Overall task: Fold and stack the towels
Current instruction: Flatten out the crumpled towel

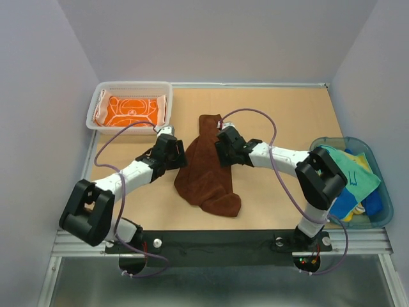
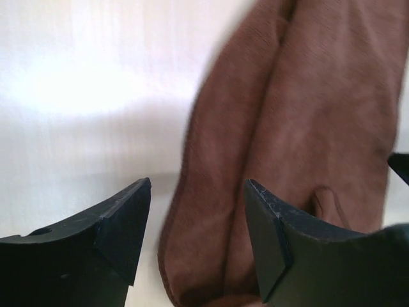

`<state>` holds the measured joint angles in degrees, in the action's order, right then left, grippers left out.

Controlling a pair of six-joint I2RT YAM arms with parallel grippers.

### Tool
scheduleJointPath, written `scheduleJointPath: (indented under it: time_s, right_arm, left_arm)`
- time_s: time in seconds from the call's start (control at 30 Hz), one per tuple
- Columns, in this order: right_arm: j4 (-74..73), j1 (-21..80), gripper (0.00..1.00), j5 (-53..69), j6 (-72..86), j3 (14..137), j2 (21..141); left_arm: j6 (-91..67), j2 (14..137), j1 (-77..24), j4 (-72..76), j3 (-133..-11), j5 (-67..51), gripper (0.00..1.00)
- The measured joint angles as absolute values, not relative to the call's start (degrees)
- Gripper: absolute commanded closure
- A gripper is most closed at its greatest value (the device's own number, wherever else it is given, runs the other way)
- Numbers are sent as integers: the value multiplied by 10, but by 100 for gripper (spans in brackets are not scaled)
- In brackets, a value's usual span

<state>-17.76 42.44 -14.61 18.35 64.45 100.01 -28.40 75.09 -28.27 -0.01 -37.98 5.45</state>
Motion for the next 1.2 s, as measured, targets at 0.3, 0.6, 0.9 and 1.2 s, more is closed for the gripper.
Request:
scheduleJointPath:
  time_s: [0.3, 0.6, 0.9, 1.2]
  right_arm:
    - [-157, 424, 55, -162, 175, 655, 1057]
    - [-137, 424, 95, -185, 179, 588, 1010]
    - [-190, 418, 97, -191, 217, 504, 909]
    - [-287, 412, 91, -150, 307, 433, 758]
  left_arm:
    - [-284, 867, -290, -4, -459, 102, 32]
    - [-282, 934, -340, -47, -495, 135, 34]
    - [-286, 998, -387, -98, -570, 190, 64]
    - [-315, 926, -443, -167, -508, 163, 65]
